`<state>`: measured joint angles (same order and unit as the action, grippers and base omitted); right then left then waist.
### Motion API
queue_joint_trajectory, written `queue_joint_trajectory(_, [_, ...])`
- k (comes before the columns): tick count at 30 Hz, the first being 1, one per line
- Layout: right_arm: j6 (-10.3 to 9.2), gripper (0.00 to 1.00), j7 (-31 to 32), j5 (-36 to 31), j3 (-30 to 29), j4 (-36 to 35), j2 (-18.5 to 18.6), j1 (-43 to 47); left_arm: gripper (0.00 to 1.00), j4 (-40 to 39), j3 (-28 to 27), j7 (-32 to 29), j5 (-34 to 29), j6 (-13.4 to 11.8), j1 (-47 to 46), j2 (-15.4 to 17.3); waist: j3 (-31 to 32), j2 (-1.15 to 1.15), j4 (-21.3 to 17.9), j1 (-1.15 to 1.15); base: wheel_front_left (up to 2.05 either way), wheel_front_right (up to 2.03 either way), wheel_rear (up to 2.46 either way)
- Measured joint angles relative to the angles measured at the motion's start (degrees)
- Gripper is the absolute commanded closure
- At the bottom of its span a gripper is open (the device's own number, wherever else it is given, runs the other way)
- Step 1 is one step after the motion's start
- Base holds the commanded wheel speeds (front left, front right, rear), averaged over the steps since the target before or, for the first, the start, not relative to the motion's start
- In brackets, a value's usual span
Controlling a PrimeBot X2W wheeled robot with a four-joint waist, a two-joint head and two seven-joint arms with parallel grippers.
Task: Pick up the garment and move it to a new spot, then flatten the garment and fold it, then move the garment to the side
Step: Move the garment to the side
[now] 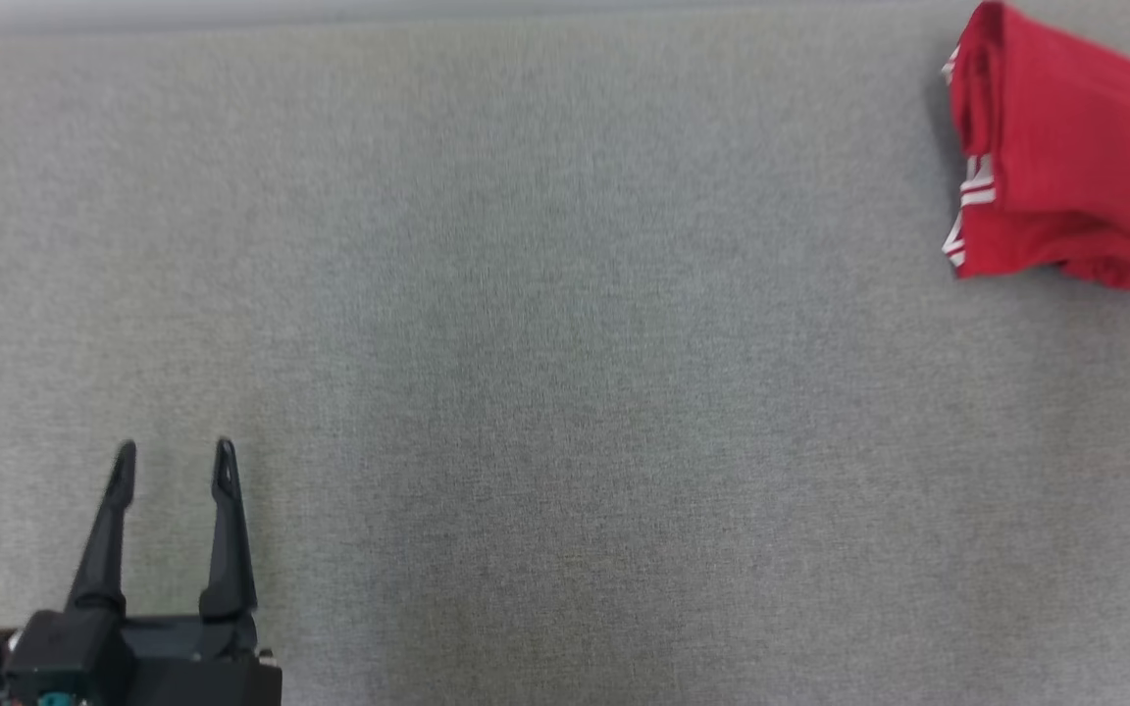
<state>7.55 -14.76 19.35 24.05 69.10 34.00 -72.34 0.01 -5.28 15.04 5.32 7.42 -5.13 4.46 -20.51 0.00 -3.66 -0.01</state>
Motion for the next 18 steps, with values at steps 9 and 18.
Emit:
queue_joint_trajectory(9, [0.00,0.00,-0.38,3.41,-9.79,-16.55,-4.01,15.91,0.00,2.46,0.12,0.00,0.33,0.07,3.35,-1.14,6.39,-0.01,0.47,-0.01,0.00,0.00,0.00])
queue_joint_trajectory(18, [0.00,0.00,-0.38,0.09,-19.93,-35.15,-15.23,39.74,0.00,4.74,0.79,0.00,0.20,-0.34,6.17,-1.46,12.55,-0.01,1.92,-0.01,0.00,0.00,0.00])
